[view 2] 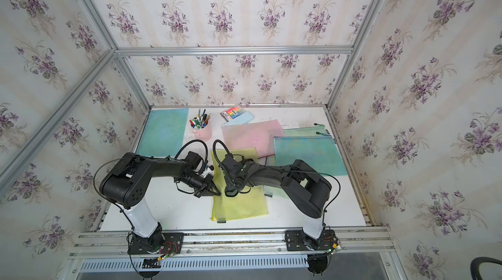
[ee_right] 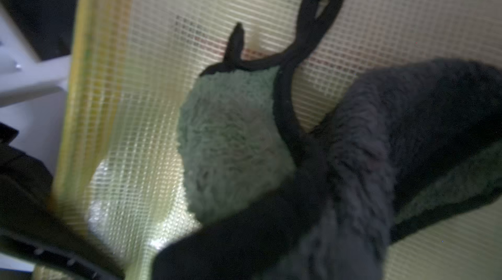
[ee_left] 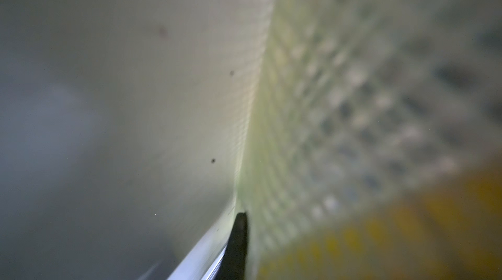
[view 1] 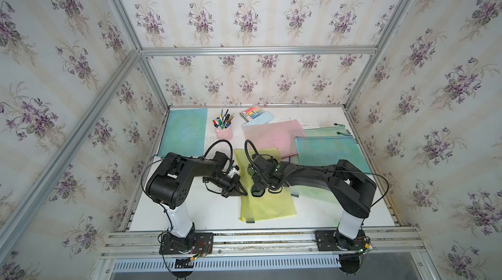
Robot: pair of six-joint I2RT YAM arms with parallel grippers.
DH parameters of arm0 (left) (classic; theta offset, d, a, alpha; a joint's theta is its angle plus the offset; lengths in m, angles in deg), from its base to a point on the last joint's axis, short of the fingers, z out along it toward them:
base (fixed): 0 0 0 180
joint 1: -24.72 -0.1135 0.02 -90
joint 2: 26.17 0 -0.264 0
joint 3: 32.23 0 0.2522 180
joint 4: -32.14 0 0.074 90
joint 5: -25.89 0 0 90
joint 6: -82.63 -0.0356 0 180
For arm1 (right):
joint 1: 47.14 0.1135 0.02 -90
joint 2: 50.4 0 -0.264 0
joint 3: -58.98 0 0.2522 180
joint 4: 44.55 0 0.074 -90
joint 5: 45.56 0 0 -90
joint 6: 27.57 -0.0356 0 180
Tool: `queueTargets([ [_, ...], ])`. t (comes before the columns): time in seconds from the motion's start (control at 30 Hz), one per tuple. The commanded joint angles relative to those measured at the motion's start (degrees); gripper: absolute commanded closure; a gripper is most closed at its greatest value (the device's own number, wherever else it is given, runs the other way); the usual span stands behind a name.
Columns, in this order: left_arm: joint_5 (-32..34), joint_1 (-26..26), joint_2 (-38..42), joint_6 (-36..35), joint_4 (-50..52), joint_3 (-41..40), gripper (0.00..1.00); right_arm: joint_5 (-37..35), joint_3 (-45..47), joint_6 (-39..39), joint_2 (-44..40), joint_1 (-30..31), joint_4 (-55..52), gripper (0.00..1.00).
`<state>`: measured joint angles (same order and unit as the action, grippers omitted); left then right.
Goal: Wipe the document bag
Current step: Wipe the dirt from the document bag.
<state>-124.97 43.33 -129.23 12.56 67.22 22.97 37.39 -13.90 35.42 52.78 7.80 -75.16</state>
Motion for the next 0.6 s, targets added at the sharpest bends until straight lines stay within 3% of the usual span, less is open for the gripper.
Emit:
queueTargets([
  [0.0, 4.4, -0.1, 0.3, 2.6, 2.5, -0.8, 0.94, -4.3, 4.6, -3.6, -3.2, -5.3, -7.3, 0.88],
  [0.13, 6.2, -0.1, 0.7, 2.8, 1.7, -2.3, 0.95, 0.1, 2.7, -2.3, -1.9, -5.6, -3.8, 0.88],
  [0.33, 7.0, -0.5, 0.4, 3.2, 0.0, -2.9, 0.95, 2.6, -11.4, -0.5, 10.9, 2.8, -3.0, 0.88],
  [0.43, 6.7, -1.5, 0.2, 2.3, 1.3, -2.4, 0.95, -2.4, -8.4, -1.5, 10.5, 2.3, -5.9, 0.89],
  [0.57, 6.3, -3.6, 0.5, 0.6, 3.6, -0.6, 0.95, -5.9, 3.5, -3.5, 1.2, -3.8, -7.4, 0.89],
])
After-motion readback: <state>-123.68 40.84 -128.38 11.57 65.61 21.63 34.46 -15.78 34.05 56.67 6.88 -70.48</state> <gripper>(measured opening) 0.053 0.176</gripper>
